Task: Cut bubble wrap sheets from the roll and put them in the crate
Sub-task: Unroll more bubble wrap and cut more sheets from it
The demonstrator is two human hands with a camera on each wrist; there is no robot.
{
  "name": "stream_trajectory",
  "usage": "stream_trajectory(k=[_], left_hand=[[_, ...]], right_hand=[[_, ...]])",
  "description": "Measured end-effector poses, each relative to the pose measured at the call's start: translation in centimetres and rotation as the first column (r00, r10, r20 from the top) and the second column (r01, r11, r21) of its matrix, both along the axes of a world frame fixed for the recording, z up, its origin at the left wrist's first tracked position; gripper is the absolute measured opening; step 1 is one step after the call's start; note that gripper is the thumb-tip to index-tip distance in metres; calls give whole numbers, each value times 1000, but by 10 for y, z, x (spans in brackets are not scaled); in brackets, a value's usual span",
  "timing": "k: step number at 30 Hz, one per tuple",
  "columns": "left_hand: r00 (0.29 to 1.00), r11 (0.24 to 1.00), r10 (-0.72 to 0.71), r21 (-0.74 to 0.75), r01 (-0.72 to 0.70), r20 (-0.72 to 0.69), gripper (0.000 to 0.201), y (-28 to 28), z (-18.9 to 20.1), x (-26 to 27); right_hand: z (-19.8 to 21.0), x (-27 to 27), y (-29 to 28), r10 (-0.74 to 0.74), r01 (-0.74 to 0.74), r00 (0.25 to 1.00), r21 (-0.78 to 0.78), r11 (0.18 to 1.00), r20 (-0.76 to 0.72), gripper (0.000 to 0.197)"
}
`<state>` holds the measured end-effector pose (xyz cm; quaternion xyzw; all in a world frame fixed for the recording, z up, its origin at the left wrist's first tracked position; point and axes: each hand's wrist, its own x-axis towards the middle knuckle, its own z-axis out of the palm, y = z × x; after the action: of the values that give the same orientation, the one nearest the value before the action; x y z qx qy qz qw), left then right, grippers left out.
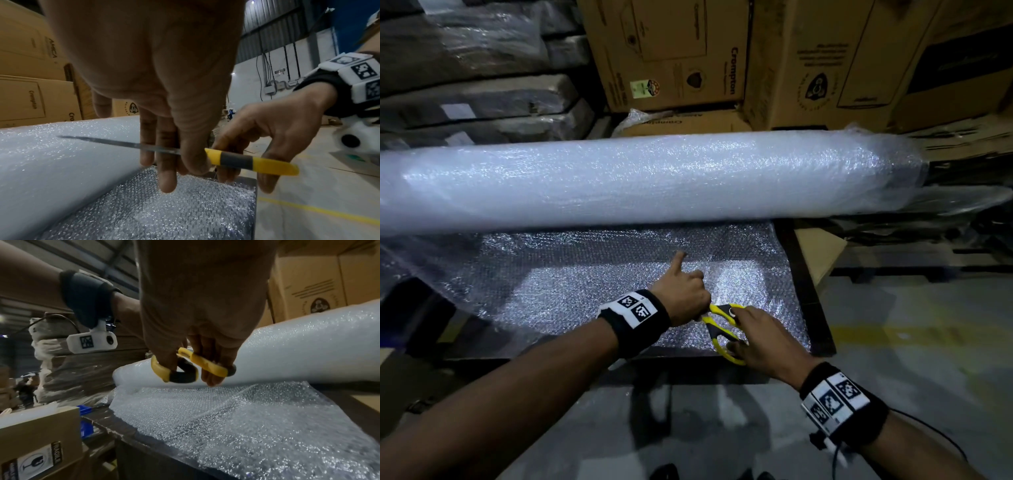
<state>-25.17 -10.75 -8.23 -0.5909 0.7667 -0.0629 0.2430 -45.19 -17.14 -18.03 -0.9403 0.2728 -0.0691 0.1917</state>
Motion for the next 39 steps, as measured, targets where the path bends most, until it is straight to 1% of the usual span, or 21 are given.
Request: stream_trajectory(k=[2, 4, 5, 7, 8, 9, 11, 13, 15, 19, 21, 24, 26, 29, 31, 33, 34, 35, 37, 38, 39], left_hand=[[1000, 1000, -15, 1, 15, -1, 23, -4, -2, -2], [999, 998, -39, -39, 39, -1, 31, -5, -5, -2], [999, 996, -34, -83, 33, -15, 45, -5, -6, 0], [994, 981, 38, -187, -58, -104, 81, -5, -5, 9], [979, 959, 94, -249, -137, -180, 89, -5, -4, 16], [955, 928, 139, -304, -218, -260, 88, -6, -6, 25], [903, 878, 212, -333, -344, -373, 76, -8, -16, 45], [859, 876, 315, -224, -427, -405, 71, -14, -40, 65], [831, 879, 411, -78, -470, -376, 69, -22, -71, 82], [770, 856, 504, 110, -505, -391, 75, -56, -122, 108], [747, 849, 524, 183, -496, -408, 78, -76, -138, 118], [737, 822, 568, 283, -494, -366, 76, -92, -166, 139], [736, 816, 578, 266, -514, -353, 86, -88, -182, 154], [771, 863, 504, 194, -466, -389, 103, -75, -195, 167], [783, 868, 495, 172, -465, -377, 98, -71, -193, 165], [776, 862, 502, 150, -485, -381, 85, -63, -190, 156], [786, 881, 467, 133, -455, -405, 80, -55, -190, 147], [807, 917, 387, 98, -386, -446, 76, -45, -192, 137], [848, 987, 129, -19, -161, -515, 68, -20, -201, 114], [857, 998, -1, -54, -31, -515, 65, -8, -206, 102], [866, 995, -94, -62, 73, -492, 63, 2, -210, 91]], right_hand=[[1, 6, -1, 19, -19, 999, 4, 1000, 42, 65], [3, 7, -3, -2, 0, 1000, 52, 999, 23, 54], [2, 6, -5, -31, 30, 999, 83, 996, 11, 45], [-10, -4, -15, -183, 184, 983, 176, 967, -23, 22], [-19, -12, -22, -274, 274, 961, 247, 929, -35, 20], [-28, -20, -30, -355, 346, 935, 307, 886, -30, 25], [-39, -34, -46, -462, 455, 885, 296, 840, -49, 31], [-44, -41, -62, -499, 501, 864, 217, 837, -70, 31], [-47, -41, -75, -493, 496, 868, 173, 851, -62, 31], [-73, -29, -89, -423, 431, 902, 182, 884, -83, 53], [-88, -26, -88, -380, 388, 921, 227, 893, -82, 49], [-107, -25, -85, -364, 363, 930, 313, 878, -56, 40], [-107, -27, -81, -385, 367, 923, 320, 874, -7, 37], [-98, -29, -78, -406, 399, 914, 245, 884, -26, 33], [-90, -29, -76, -387, 390, 920, 221, 894, -58, 40], [-79, -25, -70, -422, 405, 907, 289, 867, -7, 38], [-73, -23, -63, -461, 428, 886, 299, 853, 44, 36], [-64, -21, -54, -504, 459, 859, 303, 835, 89, 32], [-56, -19, -30, -582, 493, 801, 396, 775, 142, 9], [-54, -20, -16, -610, 483, 779, 483, 731, 144, 6], [-56, -21, -2, -636, 467, 759, 566, 679, 137, 18]])
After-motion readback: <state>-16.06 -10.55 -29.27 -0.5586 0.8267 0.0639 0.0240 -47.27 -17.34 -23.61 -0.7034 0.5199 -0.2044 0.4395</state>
